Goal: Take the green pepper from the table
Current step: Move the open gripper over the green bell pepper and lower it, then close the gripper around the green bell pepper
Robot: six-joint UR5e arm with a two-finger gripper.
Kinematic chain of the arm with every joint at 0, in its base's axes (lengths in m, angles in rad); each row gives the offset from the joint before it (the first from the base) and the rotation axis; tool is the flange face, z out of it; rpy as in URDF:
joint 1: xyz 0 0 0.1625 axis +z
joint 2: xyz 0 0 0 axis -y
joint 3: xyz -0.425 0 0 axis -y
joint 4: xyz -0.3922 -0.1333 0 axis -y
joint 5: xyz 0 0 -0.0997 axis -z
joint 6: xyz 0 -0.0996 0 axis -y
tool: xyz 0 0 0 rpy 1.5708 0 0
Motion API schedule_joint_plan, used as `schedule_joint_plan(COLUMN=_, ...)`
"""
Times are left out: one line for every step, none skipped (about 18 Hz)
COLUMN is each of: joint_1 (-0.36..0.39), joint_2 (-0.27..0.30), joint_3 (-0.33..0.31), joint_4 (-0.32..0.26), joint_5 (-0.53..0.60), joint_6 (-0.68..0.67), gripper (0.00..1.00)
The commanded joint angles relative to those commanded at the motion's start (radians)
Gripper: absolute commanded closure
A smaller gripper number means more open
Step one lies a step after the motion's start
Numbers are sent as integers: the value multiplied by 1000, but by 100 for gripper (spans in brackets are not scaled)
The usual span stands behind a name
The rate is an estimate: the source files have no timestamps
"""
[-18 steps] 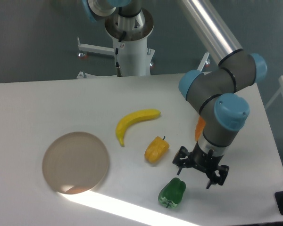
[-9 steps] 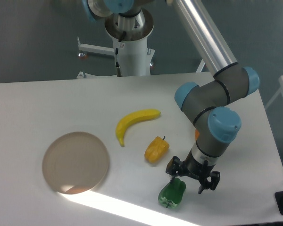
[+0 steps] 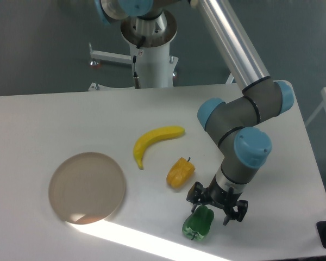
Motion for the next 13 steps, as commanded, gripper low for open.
schedule_joint_plan(joint_1=0, joint_2=2, joint_3=-2, joint_4=2, joint_5=0, joint_6=5, gripper=0)
schedule_joint_plan(joint_1=0, joint_2=2, joint_3=-5, joint_4=2, joint_5=0, joint_6=6, gripper=0)
schedule_joint_plan(joint_1=0, joint_2=2, joint_3=-9, joint_4=3, joint_5=2, joint_6=6, gripper=0)
schedule_joint_plan(joint_1=0, joint_2=2, joint_3=-11, joint_4=3, joint_5=2, joint_6=8, gripper=0)
schedule_joint_plan(joint_1=-2, joint_2=2, joint_3=-12, joint_4=3, joint_5=2, joint_6=8, gripper=0)
schedule_joint_plan(joint_1=-2, joint_2=2, joint_3=-12, joint_4=3, joint_5=2, joint_6=8, gripper=0)
schedule_joint_plan(joint_1=-2, joint_2=0, joint_3=-12, joint_4=3, joint_5=2, joint_6=8, gripper=0)
schedule_joint_plan(joint_1=-3, joint_2=-2, joint_3=-14, joint_4=3, joint_5=2, joint_6=8, gripper=0)
schedule_joint_plan(joint_1=-3, joint_2=-5, joint_3=-17, joint_4=3, joint_5=2, joint_6=8, gripper=0)
schedule_joint_plan(joint_1=-5, joint_2=-6, joint_3=-18, joint_4=3, joint_5=2, joint_6=8, gripper=0)
schedule_joint_plan(joint_1=-5, joint_2=-6, joint_3=-19, joint_4=3, joint_5=2, joint_6=8, gripper=0)
schedule_joint_plan(joint_1=-6, joint_2=-8, joint_3=-19, joint_4=5, joint_5=2, joint_6=12, gripper=0)
schedule_joint_plan(joint_1=-6, joint_2=-9, joint_3=-19, joint_4=3, joint_5=2, joint_6=18, gripper=1)
